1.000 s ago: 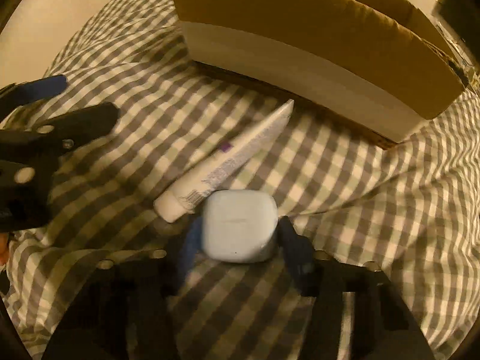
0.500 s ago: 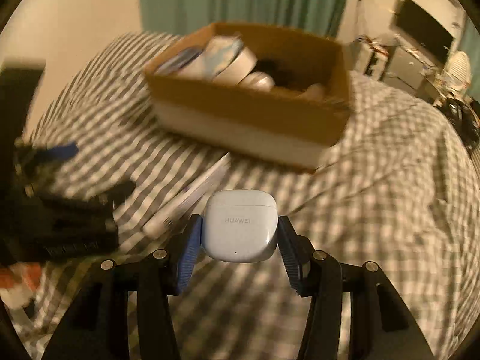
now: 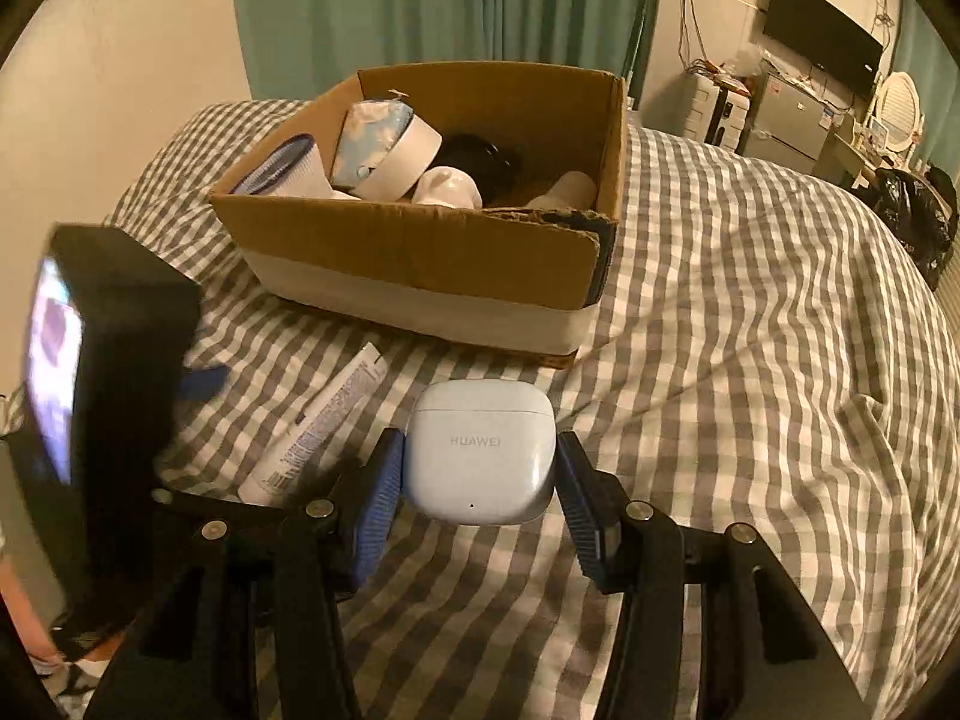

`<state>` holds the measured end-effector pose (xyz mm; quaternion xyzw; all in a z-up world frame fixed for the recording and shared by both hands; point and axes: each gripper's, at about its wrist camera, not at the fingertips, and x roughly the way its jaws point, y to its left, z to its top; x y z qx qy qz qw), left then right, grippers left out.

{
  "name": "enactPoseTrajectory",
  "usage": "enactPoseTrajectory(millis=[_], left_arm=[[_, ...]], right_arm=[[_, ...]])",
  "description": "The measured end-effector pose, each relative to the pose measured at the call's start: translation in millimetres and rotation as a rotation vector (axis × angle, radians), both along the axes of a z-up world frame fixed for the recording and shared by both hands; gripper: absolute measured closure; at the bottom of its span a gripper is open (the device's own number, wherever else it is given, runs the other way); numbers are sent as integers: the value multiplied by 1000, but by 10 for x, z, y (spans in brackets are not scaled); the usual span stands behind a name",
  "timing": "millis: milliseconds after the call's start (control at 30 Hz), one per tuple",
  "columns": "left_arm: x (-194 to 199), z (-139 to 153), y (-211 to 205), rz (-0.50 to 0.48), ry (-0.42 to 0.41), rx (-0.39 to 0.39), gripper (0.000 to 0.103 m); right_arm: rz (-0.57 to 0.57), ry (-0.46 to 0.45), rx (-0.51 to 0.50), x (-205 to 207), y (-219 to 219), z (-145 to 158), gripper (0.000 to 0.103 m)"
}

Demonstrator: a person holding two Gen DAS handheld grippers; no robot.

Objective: Organize objects
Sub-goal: 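Grasp the toothpaste tube with the left tool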

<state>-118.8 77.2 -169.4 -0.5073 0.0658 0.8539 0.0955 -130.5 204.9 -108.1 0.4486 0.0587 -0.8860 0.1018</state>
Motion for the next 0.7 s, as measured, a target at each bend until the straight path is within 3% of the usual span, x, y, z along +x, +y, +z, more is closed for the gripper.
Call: enactPoseTrajectory(millis=[33, 67, 133, 167, 367, 700], left_arm=[[-7, -20, -3, -3, -13, 9, 55], [-3, -27, -7, -6, -17, 16, 58], [27, -4, -10, -18, -11, 26, 77], [42, 12, -14, -25, -12, 35, 81], [205, 222, -185, -1, -2, 42, 85], [558, 814, -545, 11, 106, 98, 85]], right_arm=[[-3, 2, -10, -1, 3, -5, 53], [-7, 0, -21, -10, 7, -17, 53], [-15, -6, -33, -2, 32, -25, 53], [-18, -5, -38, 7, 38, -24, 53], [-18, -6, -13, 77, -21, -37, 53], [3, 42, -6, 444, -229, 201, 53]])
